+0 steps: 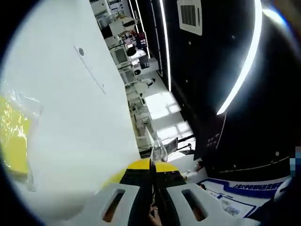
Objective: Compare the silicone blocks by pressing each to a similar depth, holding the contact briefly, and releasing to observe deformation and rebound differences across the visible hardness samples.
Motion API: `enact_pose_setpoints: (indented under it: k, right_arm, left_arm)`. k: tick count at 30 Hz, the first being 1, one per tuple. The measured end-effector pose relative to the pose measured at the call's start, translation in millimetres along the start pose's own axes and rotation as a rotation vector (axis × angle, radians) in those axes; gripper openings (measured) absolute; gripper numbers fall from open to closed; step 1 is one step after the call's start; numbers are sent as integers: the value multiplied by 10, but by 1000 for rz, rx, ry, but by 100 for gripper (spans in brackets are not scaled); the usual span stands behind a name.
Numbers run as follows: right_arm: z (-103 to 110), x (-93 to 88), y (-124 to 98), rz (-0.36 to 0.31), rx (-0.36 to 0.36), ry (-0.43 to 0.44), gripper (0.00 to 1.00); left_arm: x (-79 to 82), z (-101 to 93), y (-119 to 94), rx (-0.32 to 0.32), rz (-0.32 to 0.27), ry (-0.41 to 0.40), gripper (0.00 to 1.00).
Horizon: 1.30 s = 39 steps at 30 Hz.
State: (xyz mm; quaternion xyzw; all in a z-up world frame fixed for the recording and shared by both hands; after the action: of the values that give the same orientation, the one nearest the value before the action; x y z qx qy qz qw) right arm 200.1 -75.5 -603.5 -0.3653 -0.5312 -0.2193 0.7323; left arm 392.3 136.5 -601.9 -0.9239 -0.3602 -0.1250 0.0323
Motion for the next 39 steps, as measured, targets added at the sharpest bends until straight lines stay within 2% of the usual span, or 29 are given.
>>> enact_pose_setpoints:
  k: [2,3,4,6,7,8,9,10,11,12,18,19,24,27,29,35,39]
  right_arm:
    - [13,7,-10,-5,-2,3,71]
    - [26,9,-18,-5,-4,4,71]
    - [39,12,-24,-6,-3,4,71]
    - [49,6,-36,-5,-2,8,70]
    - [61,-13,-39,4,1,25,69]
    - [66,-22,-38,6,1,31,68]
    - [71,-33,-35,4,-1,29,68]
    - [76,-36,-33,2,-2,28,69]
    - [87,-32,-28,-2,0,31,69]
    - [96,-32,-25,-1,1,35,68]
    - [118,-20,-11,-6,5,40,68]
    - [116,-19,-10,-4,5,39,68]
    - [78,2,-12,-4,0,43,68]
    - [77,14,-16,-5,0,39,67]
    - [77,19,-17,-6,-1,40,67]
    - [75,-6,-19,12,-7,42,66]
    - [90,0,-34,3,-6,52,66]
  left_arm:
    - [20,63,28,8,-18,-20,0]
    - [49,125,38,36,-41,-43,0]
    - [48,150,44,35,-36,-34,0]
    - [83,267,61,86,-51,-18,0]
    - [83,299,70,93,-44,-4,0]
    - [95,395,68,131,-37,14,0]
    - [140,463,66,163,-65,-3,0]
    - [185,494,66,152,-88,-69,0]
    - [212,530,64,162,-104,-85,0]
    - [234,555,60,175,-114,-67,0]
    - [264,604,120,204,-97,-18,0]
    - [255,624,127,220,-85,15,0]
    - [228,676,168,243,-69,37,0]
    - [208,729,172,271,-58,70,0]
    - [187,803,167,312,-37,110,0]
    - [136,846,202,325,-14,124,0]
    - [132,906,200,360,4,155,0]
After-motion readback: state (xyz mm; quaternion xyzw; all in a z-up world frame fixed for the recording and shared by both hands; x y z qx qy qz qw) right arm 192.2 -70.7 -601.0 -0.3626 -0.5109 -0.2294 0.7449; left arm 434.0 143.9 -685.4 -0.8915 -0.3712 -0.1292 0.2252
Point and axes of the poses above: the point that each gripper's makers call its tool centre point, and the gripper's own axes: y roughly forward along the fingers, z roughly to its left, x roughly out of its top, the point moved 3 cm from there along -y, roughly backward along the fingers, and after that the axes turned 4 degrees about -z, right-handed, at the moved point
